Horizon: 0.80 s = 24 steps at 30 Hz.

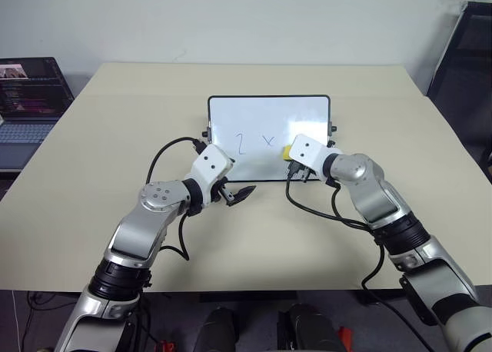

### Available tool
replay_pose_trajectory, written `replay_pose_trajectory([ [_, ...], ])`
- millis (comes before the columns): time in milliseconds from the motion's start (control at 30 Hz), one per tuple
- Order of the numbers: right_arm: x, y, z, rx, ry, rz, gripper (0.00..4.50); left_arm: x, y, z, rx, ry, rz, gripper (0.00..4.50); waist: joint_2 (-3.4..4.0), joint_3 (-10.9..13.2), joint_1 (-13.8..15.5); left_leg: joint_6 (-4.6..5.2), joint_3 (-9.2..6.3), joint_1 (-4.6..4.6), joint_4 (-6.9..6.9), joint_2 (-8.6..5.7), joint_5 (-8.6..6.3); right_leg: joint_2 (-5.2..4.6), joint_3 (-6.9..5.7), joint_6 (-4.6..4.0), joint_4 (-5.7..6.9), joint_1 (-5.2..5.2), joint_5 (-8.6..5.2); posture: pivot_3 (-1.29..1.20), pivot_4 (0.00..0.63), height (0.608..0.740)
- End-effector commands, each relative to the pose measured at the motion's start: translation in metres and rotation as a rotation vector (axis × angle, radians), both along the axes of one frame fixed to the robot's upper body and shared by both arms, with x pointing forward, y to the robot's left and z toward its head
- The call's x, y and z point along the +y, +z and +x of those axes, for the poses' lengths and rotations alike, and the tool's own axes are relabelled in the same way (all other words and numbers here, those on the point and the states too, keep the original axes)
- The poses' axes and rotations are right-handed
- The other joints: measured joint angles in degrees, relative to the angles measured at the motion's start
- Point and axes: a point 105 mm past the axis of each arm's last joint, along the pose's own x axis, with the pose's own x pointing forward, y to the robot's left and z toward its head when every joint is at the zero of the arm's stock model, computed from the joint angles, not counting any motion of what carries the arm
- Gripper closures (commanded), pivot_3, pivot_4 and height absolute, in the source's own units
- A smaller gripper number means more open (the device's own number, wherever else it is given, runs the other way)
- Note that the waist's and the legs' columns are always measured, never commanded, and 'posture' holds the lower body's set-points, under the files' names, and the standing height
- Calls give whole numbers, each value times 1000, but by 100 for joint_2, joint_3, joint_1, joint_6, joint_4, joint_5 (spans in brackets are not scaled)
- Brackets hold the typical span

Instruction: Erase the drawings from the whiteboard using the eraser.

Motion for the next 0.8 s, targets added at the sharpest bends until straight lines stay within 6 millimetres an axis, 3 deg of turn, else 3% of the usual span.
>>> replay_pose_trajectory([
  [33, 3, 35, -9, -44, 22, 207, 3523, 4, 13, 2, -55, 33, -32, 0, 0, 0, 1, 0, -1, -2, -1, 0, 0, 0, 0, 0, -1, 0, 0, 0, 150, 740],
  [200, 5, 44, -34, -36, 104, 422, 3524, 26, 20, 12, -69, 192, -145, 0, 0, 0, 22, 0, -10, -12, -1, 2, -1, -2, 1, 0, -9, -3, 0, 0, 150, 740],
  [467, -6, 21, -67, -12, 119, 554, 3524, 46, 14, 9, -70, 285, -102, 0, 0, 0, 29, 0, -12, -13, 0, 0, -1, -3, 4, 1, -9, -2, -1, 0, 150, 740],
  [667, -14, 6, -69, 11, 80, 604, 3524, 51, 12, 8, -64, 305, -92, 0, 0, 0, 19, 0, -6, -8, 0, 0, -1, -2, 3, 1, -7, -1, -1, 0, 150, 740],
  [800, -3, 15, -61, -24, 109, 588, 3524, 49, 14, 8, -67, 303, -88, 0, -1, 0, 8, 0, -6, -6, -1, 2, 0, 1, 3, 1, -6, -1, -1, 0, 150, 740],
])
